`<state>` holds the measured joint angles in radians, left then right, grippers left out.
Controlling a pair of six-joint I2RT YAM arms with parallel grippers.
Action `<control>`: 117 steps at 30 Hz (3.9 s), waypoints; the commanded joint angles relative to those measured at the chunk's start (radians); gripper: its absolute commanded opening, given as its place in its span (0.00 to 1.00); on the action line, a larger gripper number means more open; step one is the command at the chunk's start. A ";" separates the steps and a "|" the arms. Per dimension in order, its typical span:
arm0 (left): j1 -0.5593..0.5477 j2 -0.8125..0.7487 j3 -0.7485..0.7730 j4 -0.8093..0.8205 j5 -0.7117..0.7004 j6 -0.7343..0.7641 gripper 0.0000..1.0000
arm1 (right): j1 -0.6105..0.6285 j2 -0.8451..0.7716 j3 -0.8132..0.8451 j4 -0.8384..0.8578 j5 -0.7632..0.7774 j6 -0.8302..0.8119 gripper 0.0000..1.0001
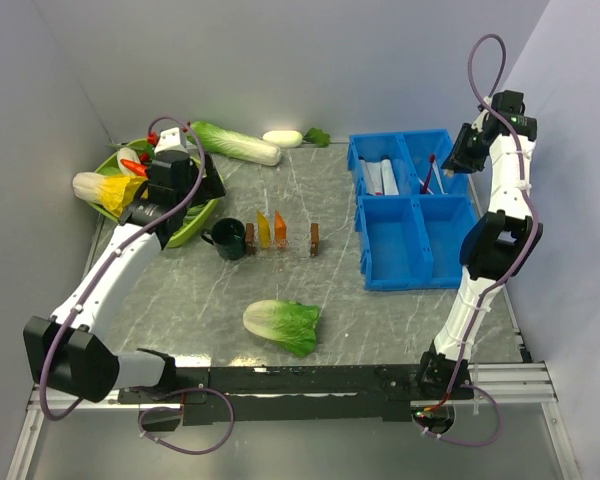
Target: Prepare toiletry sets of a toothbrush and toothpaste on the tray
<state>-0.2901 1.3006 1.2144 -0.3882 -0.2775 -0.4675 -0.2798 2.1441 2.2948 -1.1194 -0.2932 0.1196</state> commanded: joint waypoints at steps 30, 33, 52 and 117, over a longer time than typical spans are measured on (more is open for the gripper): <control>-0.053 0.134 0.272 0.184 0.441 -0.189 0.96 | 0.457 -0.500 -0.443 0.122 -0.260 -0.048 0.00; -0.079 0.190 0.307 0.224 0.506 -0.278 0.96 | 0.562 -0.524 -0.492 0.170 -0.334 -0.029 0.00; -0.139 0.261 0.226 0.249 0.664 -0.545 0.78 | 0.797 -0.503 -0.409 0.102 -0.310 -0.159 0.00; -0.142 -0.063 -0.190 0.772 0.385 -1.194 0.01 | 0.663 -0.862 -0.871 0.860 -0.408 0.601 0.52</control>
<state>-0.4332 1.2610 1.0256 0.3023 0.1150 -1.6180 0.3759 1.2861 1.3808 -0.3077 -0.6865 0.7330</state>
